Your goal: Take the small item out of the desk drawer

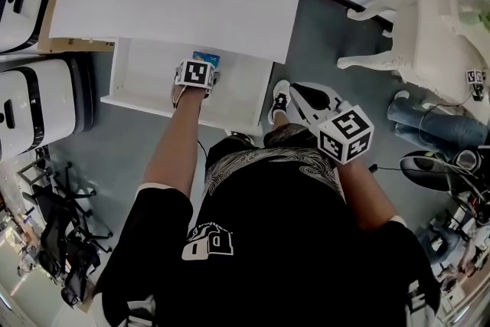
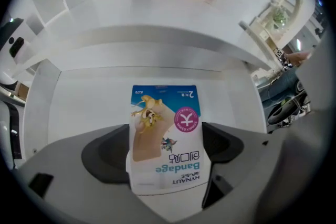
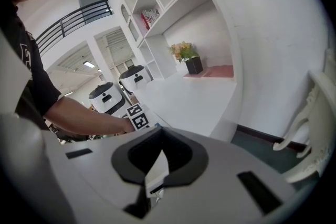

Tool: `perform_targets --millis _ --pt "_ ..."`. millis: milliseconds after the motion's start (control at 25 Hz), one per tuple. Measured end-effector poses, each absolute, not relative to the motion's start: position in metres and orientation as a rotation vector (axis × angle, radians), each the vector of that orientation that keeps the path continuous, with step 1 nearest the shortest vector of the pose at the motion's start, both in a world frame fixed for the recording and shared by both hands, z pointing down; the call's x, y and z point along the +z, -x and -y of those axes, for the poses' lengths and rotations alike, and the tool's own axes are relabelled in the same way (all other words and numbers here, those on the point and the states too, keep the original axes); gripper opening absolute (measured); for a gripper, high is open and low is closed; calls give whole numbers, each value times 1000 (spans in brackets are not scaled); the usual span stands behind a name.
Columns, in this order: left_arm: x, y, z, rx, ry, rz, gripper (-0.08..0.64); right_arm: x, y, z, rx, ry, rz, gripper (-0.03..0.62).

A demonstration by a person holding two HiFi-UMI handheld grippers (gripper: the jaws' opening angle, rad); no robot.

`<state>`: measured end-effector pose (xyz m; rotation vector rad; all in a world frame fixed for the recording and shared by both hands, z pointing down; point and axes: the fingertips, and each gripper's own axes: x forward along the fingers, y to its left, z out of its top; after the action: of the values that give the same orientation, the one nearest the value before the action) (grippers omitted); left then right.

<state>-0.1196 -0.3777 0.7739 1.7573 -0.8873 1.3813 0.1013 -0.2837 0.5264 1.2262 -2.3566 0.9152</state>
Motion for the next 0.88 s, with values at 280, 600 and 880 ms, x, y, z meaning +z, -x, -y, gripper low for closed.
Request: perform_targets --millis 280,600,880 --pt "723 116 369 1286 -1860 864 423 500 -91 287 832 -1248 2396 9" --pt "657 104 362 1040 -2003 848 423 470 -69 292 737 -1232 2447 9" --pt "575 99 365 809 -2184 869 423 442 -46 291 661 -1234 2503 9"
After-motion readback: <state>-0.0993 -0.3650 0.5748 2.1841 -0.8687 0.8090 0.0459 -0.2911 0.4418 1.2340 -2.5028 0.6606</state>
